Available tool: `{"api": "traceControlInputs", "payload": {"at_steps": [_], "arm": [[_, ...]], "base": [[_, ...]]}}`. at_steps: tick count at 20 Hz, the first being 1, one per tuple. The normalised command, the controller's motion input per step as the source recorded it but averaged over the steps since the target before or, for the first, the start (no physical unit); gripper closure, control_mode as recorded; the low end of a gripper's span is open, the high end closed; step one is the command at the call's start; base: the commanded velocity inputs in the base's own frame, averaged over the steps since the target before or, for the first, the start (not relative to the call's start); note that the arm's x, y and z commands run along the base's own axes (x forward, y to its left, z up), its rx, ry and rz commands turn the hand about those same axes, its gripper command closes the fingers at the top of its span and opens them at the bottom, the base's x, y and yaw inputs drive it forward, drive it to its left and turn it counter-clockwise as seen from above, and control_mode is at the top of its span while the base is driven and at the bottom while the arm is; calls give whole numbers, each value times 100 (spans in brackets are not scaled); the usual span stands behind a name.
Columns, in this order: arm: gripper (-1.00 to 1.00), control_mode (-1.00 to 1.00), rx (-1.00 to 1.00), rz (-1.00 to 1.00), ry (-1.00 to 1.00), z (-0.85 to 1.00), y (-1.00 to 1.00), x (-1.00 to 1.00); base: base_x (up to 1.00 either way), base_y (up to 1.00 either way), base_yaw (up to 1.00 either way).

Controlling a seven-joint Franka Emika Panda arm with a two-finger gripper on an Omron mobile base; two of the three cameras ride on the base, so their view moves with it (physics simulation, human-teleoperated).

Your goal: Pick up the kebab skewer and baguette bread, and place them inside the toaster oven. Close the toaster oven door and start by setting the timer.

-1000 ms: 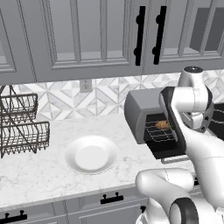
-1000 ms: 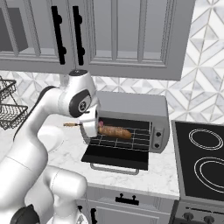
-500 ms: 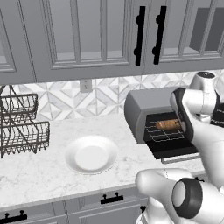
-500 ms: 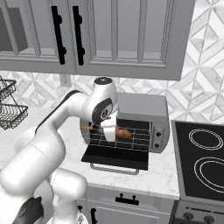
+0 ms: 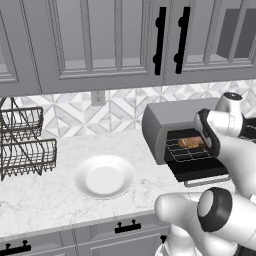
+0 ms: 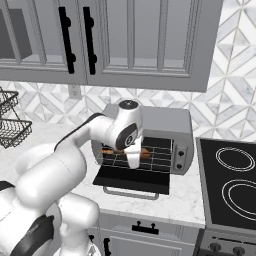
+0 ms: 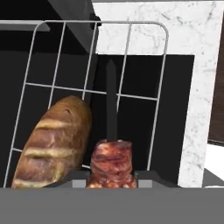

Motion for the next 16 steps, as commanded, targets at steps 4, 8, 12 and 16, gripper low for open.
{"api": "traceControlInputs", "payload": {"at_steps": [4,8,12,16], "arm": [[100,-100,0,0,0,-13,-4,46],[100,-100,0,0,0,-11,-6,37],[100,-100,0,0,0,-8,-5,20],[-100,-100,0,0,0,0,0,3]], "base": [[0,0,0],[0,0,0],[0,0,0],[0,0,0]]}}
